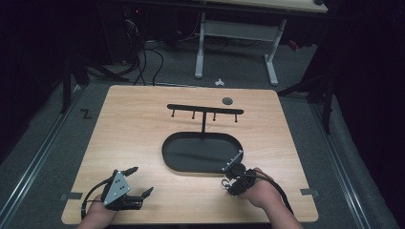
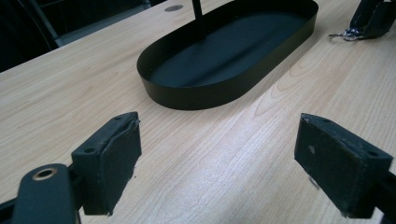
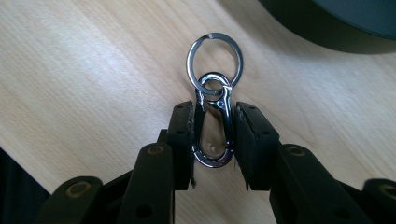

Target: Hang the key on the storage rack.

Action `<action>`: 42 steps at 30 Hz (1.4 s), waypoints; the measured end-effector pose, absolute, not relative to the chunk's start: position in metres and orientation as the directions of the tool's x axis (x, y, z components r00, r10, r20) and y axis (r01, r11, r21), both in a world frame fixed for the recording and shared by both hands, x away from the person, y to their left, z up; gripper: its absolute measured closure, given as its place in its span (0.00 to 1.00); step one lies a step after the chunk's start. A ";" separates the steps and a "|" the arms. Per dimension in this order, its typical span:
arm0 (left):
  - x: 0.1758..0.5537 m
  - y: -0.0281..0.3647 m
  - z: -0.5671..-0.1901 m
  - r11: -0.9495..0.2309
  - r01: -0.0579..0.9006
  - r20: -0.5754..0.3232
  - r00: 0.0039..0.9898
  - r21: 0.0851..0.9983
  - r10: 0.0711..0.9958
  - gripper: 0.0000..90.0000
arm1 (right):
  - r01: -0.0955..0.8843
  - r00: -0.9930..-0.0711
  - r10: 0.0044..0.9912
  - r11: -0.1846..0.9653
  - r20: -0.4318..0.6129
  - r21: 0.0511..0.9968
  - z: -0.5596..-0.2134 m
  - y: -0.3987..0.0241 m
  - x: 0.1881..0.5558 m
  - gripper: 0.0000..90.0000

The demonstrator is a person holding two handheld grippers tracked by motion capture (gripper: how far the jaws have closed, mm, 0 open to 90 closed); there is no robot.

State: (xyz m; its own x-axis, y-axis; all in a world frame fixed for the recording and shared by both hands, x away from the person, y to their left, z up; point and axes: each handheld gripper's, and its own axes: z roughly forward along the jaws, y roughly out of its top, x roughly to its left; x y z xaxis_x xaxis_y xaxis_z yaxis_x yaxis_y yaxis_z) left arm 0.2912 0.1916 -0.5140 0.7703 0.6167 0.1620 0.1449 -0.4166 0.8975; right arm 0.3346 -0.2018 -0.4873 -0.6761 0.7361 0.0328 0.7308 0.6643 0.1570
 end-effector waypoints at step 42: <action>0.291 0.191 -0.514 -0.425 0.144 0.165 0.776 0.894 0.609 0.17 | 0.834 -0.515 0.854 0.479 0.074 0.272 -0.420 -0.244 0.347 0.77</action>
